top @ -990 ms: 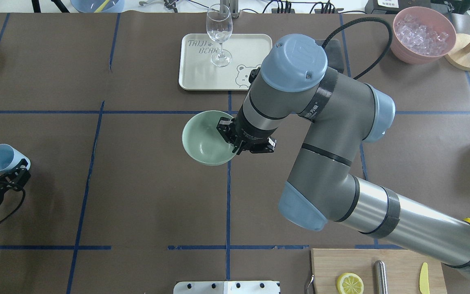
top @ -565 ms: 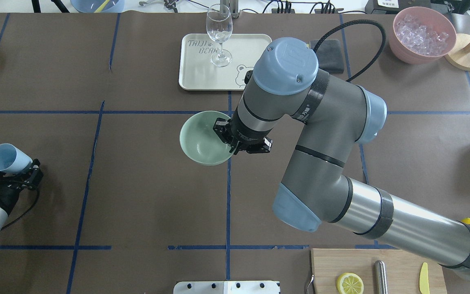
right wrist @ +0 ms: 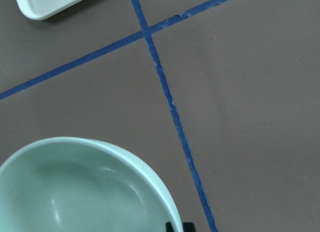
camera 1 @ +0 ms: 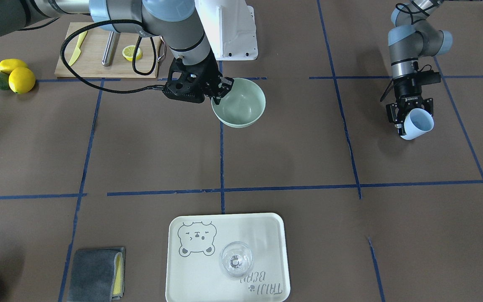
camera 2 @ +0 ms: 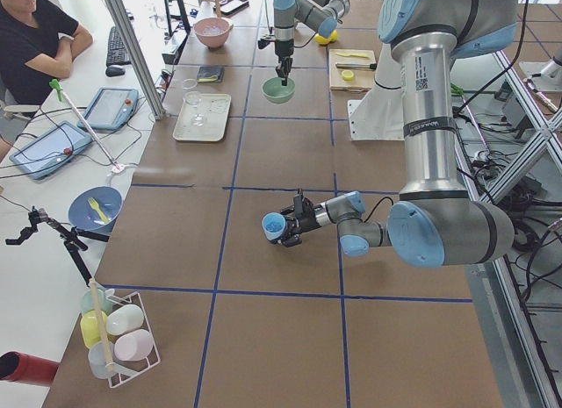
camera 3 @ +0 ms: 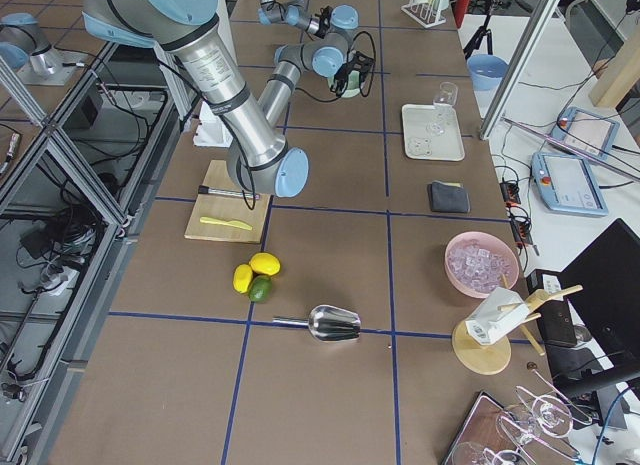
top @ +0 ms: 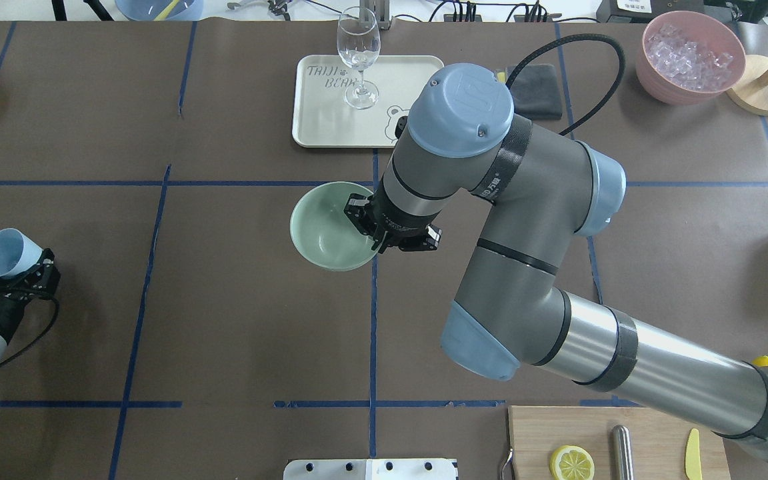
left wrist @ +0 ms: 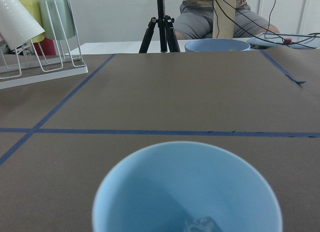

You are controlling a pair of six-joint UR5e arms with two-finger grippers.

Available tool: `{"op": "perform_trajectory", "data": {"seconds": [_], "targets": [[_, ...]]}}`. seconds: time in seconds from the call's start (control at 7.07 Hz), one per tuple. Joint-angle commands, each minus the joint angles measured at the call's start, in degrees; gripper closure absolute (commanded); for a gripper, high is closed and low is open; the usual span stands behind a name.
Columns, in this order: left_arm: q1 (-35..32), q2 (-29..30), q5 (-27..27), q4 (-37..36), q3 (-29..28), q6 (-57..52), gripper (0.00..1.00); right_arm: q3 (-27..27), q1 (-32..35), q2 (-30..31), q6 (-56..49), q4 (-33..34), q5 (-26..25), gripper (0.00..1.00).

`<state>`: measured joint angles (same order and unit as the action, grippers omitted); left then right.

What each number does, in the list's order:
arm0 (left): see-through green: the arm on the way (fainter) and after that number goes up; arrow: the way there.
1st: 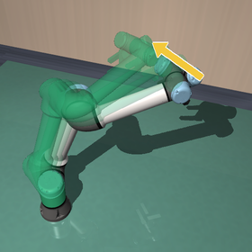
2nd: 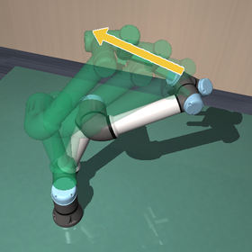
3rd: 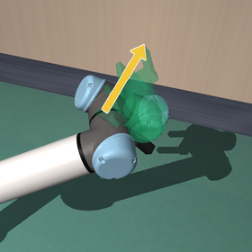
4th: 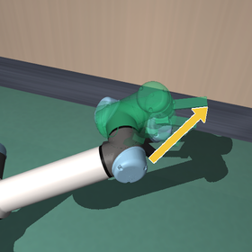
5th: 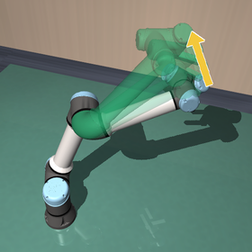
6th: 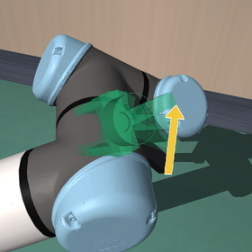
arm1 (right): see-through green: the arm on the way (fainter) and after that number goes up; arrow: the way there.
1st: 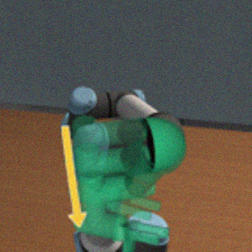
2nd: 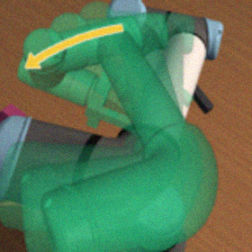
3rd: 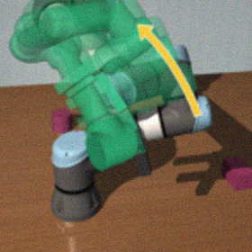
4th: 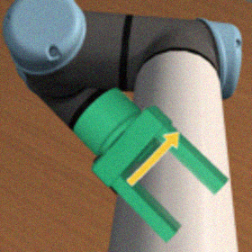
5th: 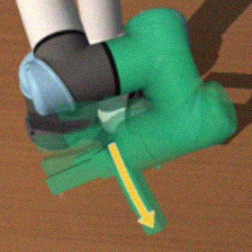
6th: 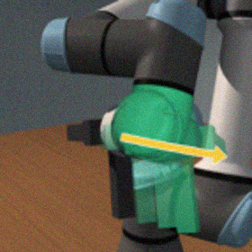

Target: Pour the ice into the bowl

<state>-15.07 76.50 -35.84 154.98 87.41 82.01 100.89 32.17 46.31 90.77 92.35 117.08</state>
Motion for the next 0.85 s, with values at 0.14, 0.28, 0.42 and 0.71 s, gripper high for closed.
{"op": "perform_trajectory", "data": {"seconds": [0.14, 0.28, 0.42, 0.71], "targets": [[-3.19, 0.06, 0.08, 1.02, 7.46, -7.68, 1.0, -7.24, -3.59, -4.88, -0.42, -0.42, -4.12, 1.0], [-4.95, 0.14, -0.02, 1.11, 9.95, -13.92, 1.0, -12.77, -5.17, -8.31, -0.6, -1.9, -6.31, 1.0], [-6.01, 0.23, -0.02, 1.11, 11.8, -14.33, 1.0, -19.0, -6.41, -9.82, -0.42, -9.31, -8.68, 1.0], [-9.26, 0.76, -3.15, 1.11, 12.43, -14.86, 1.0, -26.69, -8.34, -12.99, -0.6, -12.9, -10.36, 1.0]]}}
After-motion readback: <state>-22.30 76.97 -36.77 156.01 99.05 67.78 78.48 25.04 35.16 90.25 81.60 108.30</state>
